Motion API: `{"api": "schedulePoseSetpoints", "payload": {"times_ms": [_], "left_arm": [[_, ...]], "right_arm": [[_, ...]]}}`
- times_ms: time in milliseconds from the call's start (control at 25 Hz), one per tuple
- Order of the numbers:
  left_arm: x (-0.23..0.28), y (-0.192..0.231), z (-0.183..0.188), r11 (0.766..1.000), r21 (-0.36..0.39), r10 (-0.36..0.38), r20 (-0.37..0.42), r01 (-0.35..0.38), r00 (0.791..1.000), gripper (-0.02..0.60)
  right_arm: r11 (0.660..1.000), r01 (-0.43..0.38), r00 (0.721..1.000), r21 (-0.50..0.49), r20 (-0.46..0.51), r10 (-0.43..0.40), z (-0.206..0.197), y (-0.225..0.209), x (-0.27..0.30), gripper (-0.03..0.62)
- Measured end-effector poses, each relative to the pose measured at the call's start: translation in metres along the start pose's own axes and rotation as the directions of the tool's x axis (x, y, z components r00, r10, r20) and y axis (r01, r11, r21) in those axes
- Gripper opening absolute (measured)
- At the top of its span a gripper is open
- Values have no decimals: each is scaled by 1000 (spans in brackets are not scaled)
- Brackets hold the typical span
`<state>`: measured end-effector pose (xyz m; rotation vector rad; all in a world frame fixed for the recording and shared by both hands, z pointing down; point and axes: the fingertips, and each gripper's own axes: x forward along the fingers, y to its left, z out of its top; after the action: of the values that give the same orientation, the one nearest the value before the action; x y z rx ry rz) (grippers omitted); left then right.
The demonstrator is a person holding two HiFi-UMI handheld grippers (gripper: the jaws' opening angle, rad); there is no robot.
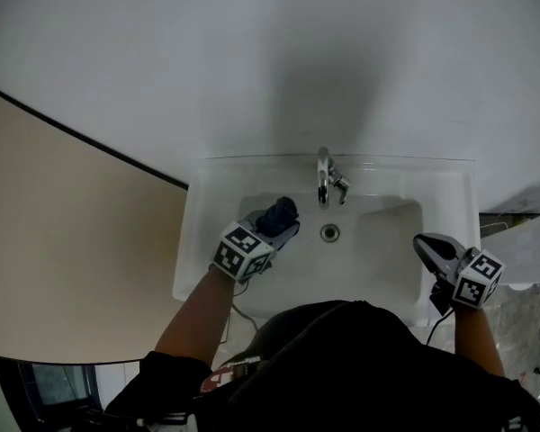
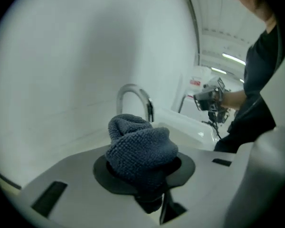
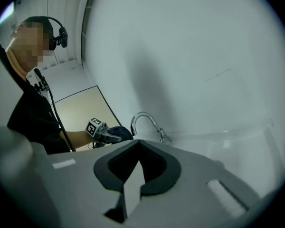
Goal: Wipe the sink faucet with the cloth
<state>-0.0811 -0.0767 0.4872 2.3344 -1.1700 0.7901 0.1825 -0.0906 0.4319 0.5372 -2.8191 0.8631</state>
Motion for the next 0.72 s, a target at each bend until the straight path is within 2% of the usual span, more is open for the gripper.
{"api": "schedulePoseSetpoints", "payload": {"times_ms": [120, 200, 280, 440, 640, 720], "left_arm": [[20, 52, -11, 994, -111, 12, 98, -1, 995, 101], [51, 66, -9, 985, -166, -25, 137, 48, 990, 101], [87, 74, -2, 979, -180, -70, 149, 96, 986, 101], [145, 85, 12, 971, -160, -153, 143, 176, 978, 101], [172, 75, 16, 926, -239, -260, 151, 291, 954, 101], [177, 68, 12, 911, -248, -303, 142, 330, 942, 101]], "right_arm": [[998, 64, 997, 13, -51, -63, -15, 24, 20, 2], [990, 143, 986, 20, -86, -141, -25, 41, 13, 2], [971, 239, 966, 30, -112, -234, -33, 54, 1, 2], [919, 389, 917, 59, -122, -380, -49, 72, -14, 2], [853, 512, 858, 100, -110, -502, -61, 91, -38, 2], [836, 536, 844, 115, -112, -525, -66, 98, -40, 2]]}}
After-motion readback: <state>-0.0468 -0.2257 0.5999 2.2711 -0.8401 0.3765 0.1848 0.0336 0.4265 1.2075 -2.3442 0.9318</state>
